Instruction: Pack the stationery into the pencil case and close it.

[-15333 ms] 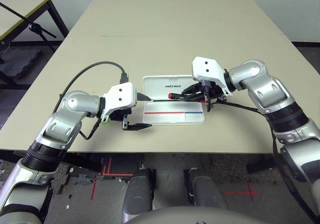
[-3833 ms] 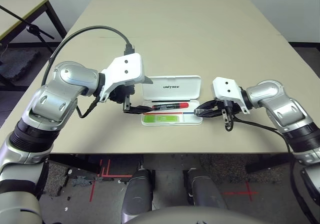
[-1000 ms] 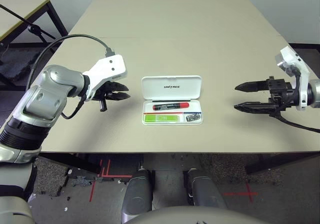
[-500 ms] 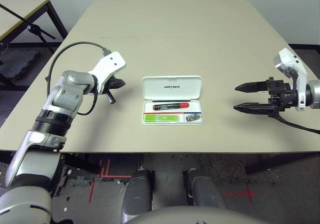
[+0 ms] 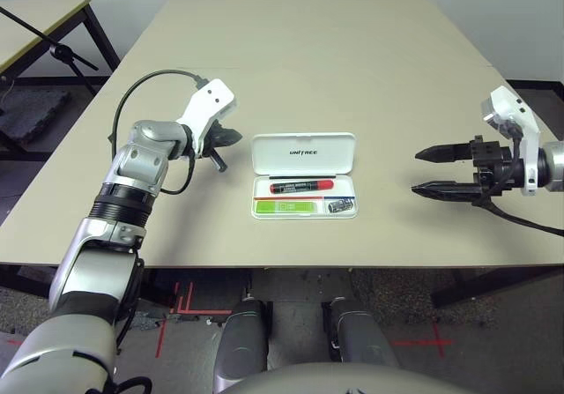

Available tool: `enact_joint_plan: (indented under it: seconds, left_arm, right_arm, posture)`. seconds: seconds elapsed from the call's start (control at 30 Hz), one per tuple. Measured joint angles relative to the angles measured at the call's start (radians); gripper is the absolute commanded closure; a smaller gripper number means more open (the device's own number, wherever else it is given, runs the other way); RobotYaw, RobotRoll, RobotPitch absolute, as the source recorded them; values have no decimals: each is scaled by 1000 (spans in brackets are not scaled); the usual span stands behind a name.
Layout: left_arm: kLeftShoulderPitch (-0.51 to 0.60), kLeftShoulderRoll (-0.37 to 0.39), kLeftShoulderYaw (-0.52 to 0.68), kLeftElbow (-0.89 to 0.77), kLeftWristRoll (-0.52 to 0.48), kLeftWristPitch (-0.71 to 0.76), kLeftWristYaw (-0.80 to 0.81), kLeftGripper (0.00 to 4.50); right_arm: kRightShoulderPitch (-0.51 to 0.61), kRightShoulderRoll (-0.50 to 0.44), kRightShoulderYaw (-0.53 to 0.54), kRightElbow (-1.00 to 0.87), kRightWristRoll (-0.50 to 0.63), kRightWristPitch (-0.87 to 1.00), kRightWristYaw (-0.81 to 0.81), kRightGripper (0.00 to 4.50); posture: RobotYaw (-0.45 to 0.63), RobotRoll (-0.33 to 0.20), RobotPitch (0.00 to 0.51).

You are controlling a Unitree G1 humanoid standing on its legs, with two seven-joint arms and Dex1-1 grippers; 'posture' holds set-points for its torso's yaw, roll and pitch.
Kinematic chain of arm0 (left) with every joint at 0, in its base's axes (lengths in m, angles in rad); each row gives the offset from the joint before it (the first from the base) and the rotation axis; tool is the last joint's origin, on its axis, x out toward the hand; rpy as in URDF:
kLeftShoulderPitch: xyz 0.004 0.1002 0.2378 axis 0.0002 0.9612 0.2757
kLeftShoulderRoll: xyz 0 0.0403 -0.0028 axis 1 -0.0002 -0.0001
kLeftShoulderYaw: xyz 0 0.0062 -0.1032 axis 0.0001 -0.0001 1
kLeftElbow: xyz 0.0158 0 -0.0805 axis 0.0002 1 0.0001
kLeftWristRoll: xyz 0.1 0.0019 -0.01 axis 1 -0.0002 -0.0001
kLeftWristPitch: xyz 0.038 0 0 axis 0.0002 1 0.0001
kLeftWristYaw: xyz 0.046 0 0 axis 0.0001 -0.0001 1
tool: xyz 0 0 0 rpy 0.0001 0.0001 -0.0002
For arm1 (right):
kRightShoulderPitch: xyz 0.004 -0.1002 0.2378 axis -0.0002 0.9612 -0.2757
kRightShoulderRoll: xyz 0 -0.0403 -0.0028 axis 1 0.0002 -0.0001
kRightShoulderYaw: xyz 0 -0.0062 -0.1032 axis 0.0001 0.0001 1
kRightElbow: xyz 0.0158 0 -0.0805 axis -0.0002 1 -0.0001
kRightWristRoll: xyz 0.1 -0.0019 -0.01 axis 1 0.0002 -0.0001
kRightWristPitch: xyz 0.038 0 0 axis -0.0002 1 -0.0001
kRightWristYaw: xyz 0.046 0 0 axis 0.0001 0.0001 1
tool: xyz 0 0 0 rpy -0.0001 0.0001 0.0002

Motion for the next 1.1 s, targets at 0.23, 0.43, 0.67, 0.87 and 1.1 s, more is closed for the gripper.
enact_joint_plan:
  seconds: [0.23, 0.43, 0.67, 0.87, 1.1]
  left_arm:
    - [20, 0, -1, -98, -30, 49, -51, 4491]
    - [45, 2, -12, -205, -55, 109, -92, 4491]
    - [94, 5, -63, -323, -71, 151, -142, 4491]
    - [103, -19, -129, -336, -64, 141, -149, 4491]
    - [100, -70, -188, -307, -40, 114, -131, 4491]
  right_arm:
    - [1, 4, 0, 0, -2, -1, -4, 0]
    - [1, 14, 2, 0, -3, -4, -18, 0]
    - [1, 18, 6, 0, -4, -11, -21, 0]
    - [1, 26, 21, 0, -11, -12, -27, 0]
    - [11, 26, 28, 1, -11, -16, -33, 0]
  posture:
    - [-87, 0, 56]
    - [-86, 0, 58]
    - [-87, 0, 57]
    - [-80, 0, 60]
    - [-95, 0, 67]
